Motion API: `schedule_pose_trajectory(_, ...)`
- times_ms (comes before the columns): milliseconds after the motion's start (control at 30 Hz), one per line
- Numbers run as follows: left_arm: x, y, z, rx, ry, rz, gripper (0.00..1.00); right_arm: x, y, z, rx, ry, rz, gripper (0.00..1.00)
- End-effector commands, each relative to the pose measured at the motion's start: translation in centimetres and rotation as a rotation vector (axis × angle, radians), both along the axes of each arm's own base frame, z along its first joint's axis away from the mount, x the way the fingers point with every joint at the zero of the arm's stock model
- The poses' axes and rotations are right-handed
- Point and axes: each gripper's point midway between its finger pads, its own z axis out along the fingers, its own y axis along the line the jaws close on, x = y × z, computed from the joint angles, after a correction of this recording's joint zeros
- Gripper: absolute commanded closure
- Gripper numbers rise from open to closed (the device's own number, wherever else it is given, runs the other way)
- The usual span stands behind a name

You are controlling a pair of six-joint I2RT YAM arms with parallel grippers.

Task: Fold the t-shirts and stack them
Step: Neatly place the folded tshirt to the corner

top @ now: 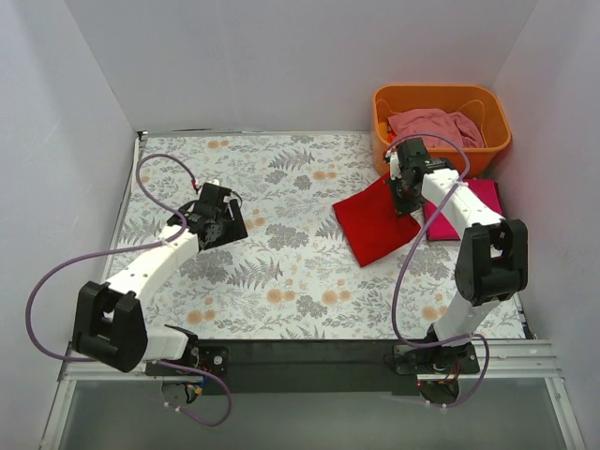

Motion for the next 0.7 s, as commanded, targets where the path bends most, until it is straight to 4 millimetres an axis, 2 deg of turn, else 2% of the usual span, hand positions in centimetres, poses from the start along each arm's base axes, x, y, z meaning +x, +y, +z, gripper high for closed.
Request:
schedule_pose_trajectory(0,0.8,1.6,2.1,-0.03,-0.124,0.073,0.35,1.4,-3.2,1.4,-0.082,-0.018,-0.045,0.99)
schedule_pose_trajectory(167,0.7,2.9,2.5,0.008,-0.149,0.127,0.35,3.2,-6.2,3.0,-0.077,-0.058,-0.124,0.99)
schedule_pose_trajectory(333,0.6,3.2,3.1,0.01,-0.175,0.139,0.36,4.0,-9.0,3.3,-0.041,-0.045,-0.189,0.99)
schedule_pose_trajectory(367,0.6,3.3,3.0,0.011,-0.172,0.138,0.36,4.1,-8.9,3.4,-0.031,-0.045,-0.187,0.99)
schedule_pose_trajectory(433,0.6,3.3,3.1,0.01,-0.175,0.145,0.35,4.3,-10.6,3.7,0.004,-0.052,-0.237,0.99)
schedule_pose_trajectory(667,0.6,3.4,3.1,0.003,-0.176,0.15,0.36,5.2,-12.7,6.4,0.007,-0.126,-0.294,0.99)
